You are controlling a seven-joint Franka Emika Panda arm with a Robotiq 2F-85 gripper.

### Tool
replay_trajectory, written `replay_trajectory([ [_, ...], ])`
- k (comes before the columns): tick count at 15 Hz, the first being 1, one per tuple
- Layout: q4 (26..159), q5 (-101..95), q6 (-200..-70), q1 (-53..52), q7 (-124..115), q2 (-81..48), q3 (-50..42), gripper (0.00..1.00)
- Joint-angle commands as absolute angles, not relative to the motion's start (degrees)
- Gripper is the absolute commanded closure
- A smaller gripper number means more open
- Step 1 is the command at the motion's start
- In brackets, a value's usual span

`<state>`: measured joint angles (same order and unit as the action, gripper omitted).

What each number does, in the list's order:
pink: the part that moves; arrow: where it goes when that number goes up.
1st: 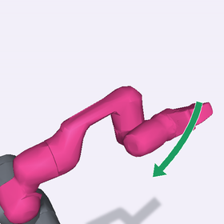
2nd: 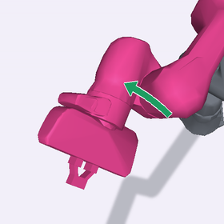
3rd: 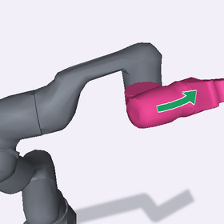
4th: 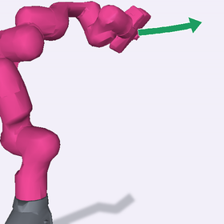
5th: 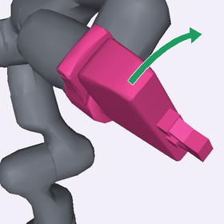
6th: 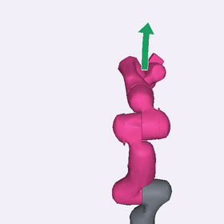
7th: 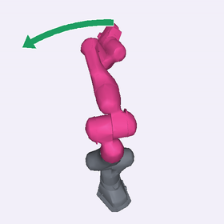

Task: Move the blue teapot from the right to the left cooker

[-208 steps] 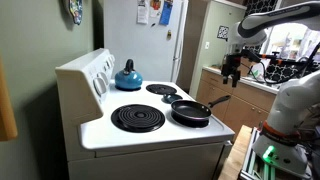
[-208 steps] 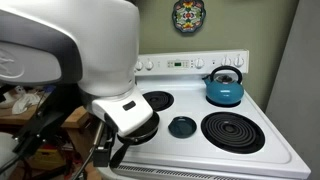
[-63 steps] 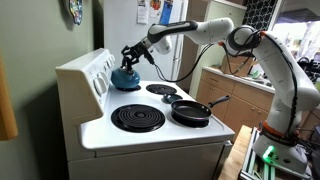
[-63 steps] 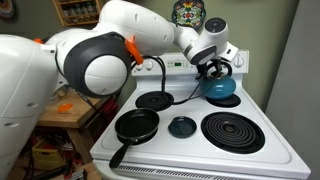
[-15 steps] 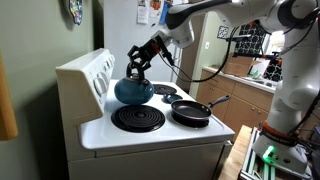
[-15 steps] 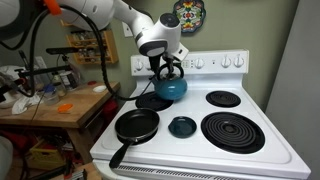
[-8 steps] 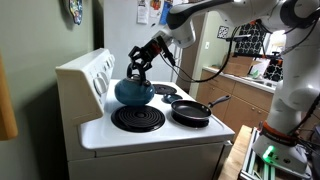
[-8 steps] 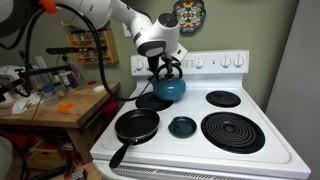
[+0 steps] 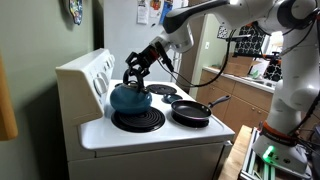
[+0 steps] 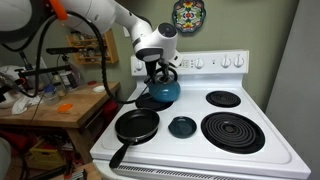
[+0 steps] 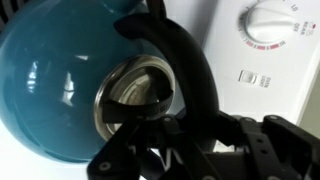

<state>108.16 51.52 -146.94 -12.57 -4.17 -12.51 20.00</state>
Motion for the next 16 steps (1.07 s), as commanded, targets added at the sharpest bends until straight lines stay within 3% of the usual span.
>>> replay_trajectory([
  [1,109.4,55.7,-146.7,-13.9,-3.4,-9.3,19.9,0.98],
  [16,117.1,55.3,-145.6,-17.4,-7.7,-3.6,19.9,0.98],
])
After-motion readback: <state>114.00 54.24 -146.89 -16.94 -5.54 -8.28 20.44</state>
